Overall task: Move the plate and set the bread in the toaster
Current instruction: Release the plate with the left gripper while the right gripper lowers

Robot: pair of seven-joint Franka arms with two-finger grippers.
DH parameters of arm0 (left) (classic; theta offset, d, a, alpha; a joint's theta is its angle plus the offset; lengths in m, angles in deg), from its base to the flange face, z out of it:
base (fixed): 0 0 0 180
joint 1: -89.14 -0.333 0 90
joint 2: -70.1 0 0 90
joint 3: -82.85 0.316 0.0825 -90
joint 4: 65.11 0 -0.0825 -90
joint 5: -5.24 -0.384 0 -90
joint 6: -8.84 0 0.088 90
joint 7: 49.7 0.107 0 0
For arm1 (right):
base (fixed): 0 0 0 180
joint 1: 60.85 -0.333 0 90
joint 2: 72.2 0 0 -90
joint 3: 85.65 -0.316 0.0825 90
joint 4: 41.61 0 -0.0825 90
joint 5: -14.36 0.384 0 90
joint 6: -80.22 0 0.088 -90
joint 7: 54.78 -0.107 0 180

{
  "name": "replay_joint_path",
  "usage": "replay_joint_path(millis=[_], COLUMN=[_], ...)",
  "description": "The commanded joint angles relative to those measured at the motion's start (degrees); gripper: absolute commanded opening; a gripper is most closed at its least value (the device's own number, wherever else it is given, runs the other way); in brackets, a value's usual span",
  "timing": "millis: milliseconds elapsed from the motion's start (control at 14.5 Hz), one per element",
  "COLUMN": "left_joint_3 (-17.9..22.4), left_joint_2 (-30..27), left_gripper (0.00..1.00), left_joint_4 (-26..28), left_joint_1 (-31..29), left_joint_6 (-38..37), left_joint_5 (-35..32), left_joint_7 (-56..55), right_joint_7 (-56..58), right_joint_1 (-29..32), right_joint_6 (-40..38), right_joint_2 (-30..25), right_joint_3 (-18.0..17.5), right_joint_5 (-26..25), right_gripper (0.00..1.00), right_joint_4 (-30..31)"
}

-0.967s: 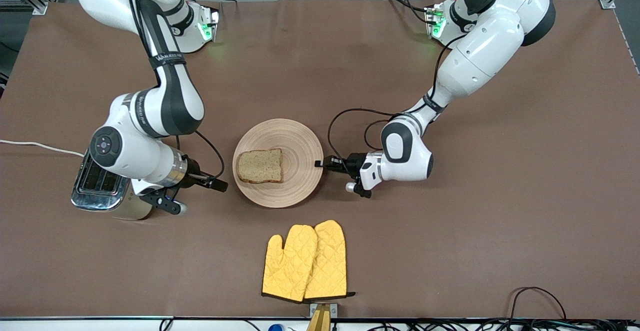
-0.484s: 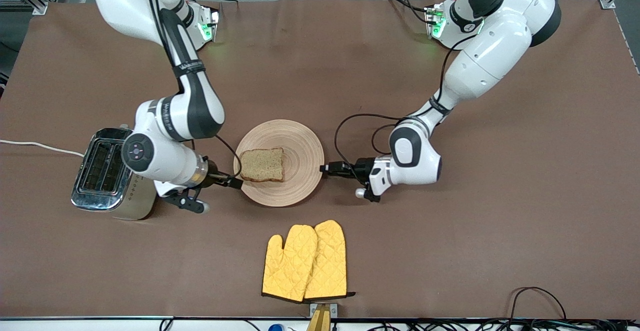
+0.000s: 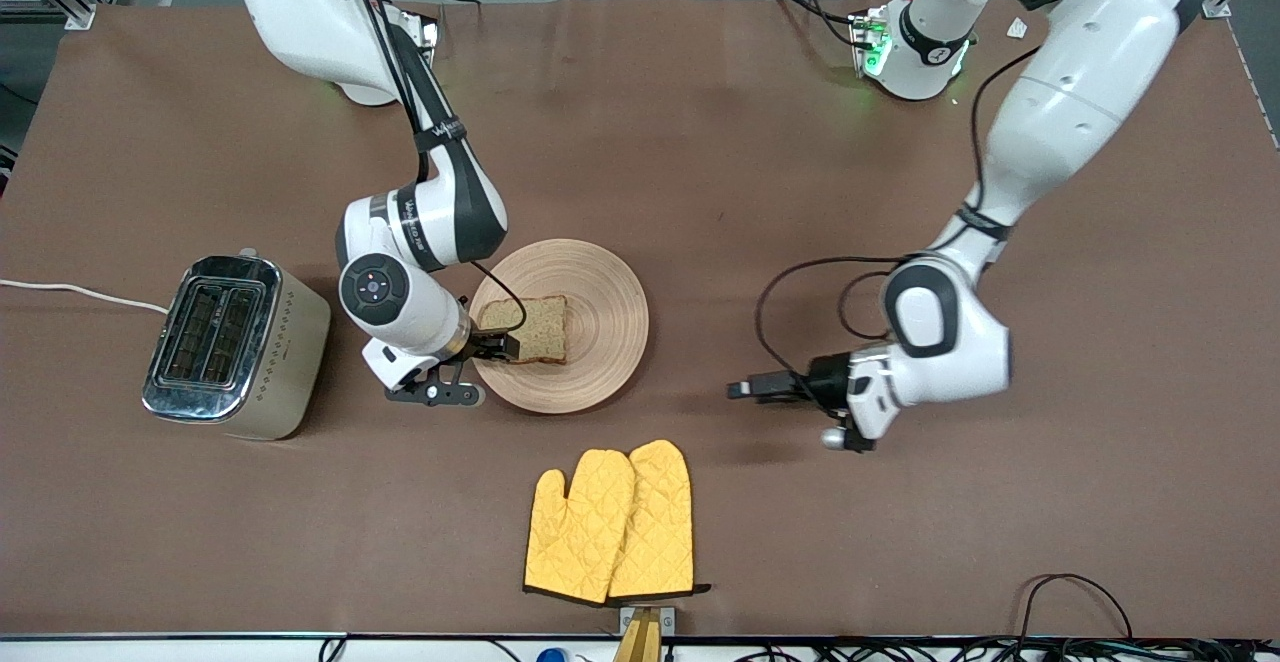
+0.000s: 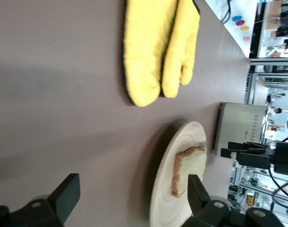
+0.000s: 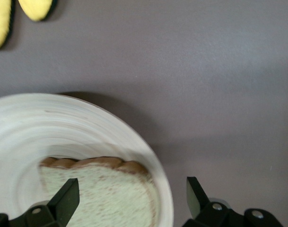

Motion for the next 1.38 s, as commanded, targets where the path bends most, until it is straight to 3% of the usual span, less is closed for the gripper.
replay_joint_path(millis=[0,345,691,967,1313], left_joint_3=[0.16,-0.01,0.07,0.16,0.16], left_joint_2=[-3.34,-6.42,-14.94,-23.02,-31.02], left_gripper=[1.0,1.0,1.0,1.0,1.0], left_joint_4=[-0.57,-8.3,-9.28,-9.37,-9.37], left_joint_1=[-4.81,-11.84,-17.29,-20.81,-20.91], left_joint_6=[-5.49,-17.44,-21.94,-32.55,-38.72], left_joint_5=[-9.08,-28.6,-36.26,-39.61,-46.29], left_joint_7=[-3.75,-12.1,-15.28,-18.0,-20.82], right_joint_7=[3.31,3.04,2.78,2.6,0.84], right_joint_1=[-0.05,-1.11,-1.81,-1.99,-2.08], right_joint_6=[2.68,2.51,1.64,0.32,0.14], right_joint_2=[-1.08,-1.96,-3.1,-3.54,-3.81], right_joint_3=[0.2,0.03,0.03,0.03,0.03], right_joint_5=[-0.83,-0.48,2.15,2.16,2.77], right_gripper=[1.0,0.92,0.91,0.87,0.77], right_joint_4=[3.38,6.01,8.39,8.31,8.31])
